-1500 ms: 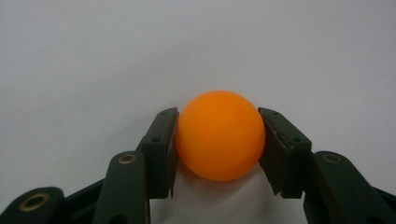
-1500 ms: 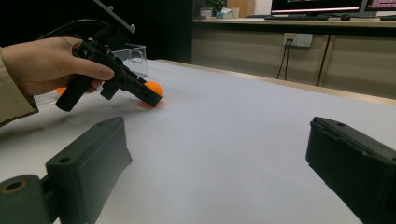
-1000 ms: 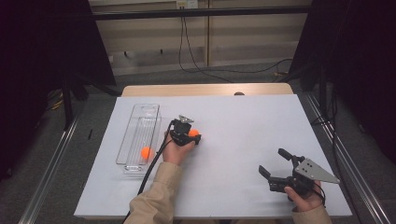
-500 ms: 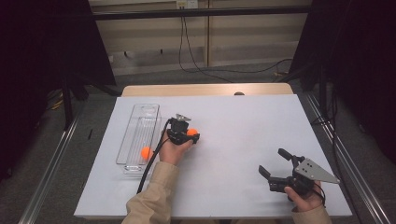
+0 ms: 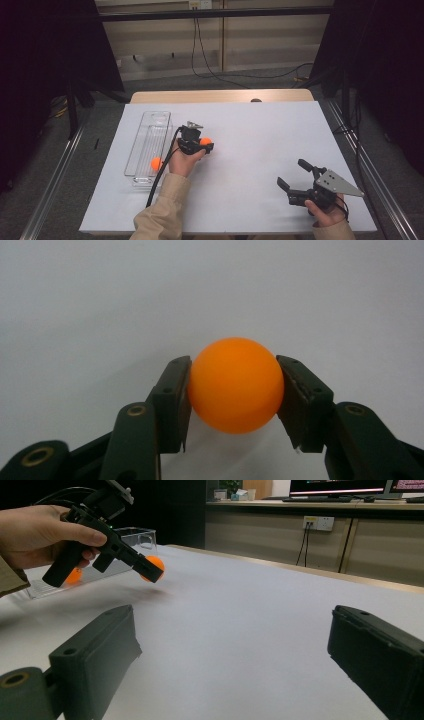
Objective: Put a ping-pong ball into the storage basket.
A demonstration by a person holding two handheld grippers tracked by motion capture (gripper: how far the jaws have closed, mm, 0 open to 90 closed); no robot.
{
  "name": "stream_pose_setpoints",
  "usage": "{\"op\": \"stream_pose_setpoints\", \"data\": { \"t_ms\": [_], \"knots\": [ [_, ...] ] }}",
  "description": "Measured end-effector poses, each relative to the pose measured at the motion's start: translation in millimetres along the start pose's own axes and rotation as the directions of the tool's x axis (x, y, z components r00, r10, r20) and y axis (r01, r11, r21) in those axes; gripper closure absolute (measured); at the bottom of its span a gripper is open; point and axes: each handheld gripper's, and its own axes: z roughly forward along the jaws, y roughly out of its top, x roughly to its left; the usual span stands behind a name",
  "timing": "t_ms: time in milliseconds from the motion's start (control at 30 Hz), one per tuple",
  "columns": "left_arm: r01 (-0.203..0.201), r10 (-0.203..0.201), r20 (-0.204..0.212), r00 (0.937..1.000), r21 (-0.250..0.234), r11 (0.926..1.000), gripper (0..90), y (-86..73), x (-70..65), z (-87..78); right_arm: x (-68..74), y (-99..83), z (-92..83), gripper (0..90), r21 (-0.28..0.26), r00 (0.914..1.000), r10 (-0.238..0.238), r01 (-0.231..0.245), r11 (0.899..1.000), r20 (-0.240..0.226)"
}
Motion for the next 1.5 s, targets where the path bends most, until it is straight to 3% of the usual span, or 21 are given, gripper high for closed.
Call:
{"op": "stream_pose_setpoints", "data": {
  "t_ms": [633, 1500],
  "knots": [
    [0.034, -0.034, 0.023, 0.9992, -0.004, 0.9994, 50.9, 3.0, 5.9, -11.3, 0.5, 0.1, -0.1, 4.9, -0.001, 1.0, 0.001, -0.001, 1.0, -0.001],
    [0.038, -0.038, 0.024, 0.999, -0.027, 0.9989, 50.9, 6.2, 9.8, -26.8, 0.4, 0.1, 0.0, 4.9, 0.0, 1.0, 0.001, -0.001, 1.0, 0.0]
  ]
}}
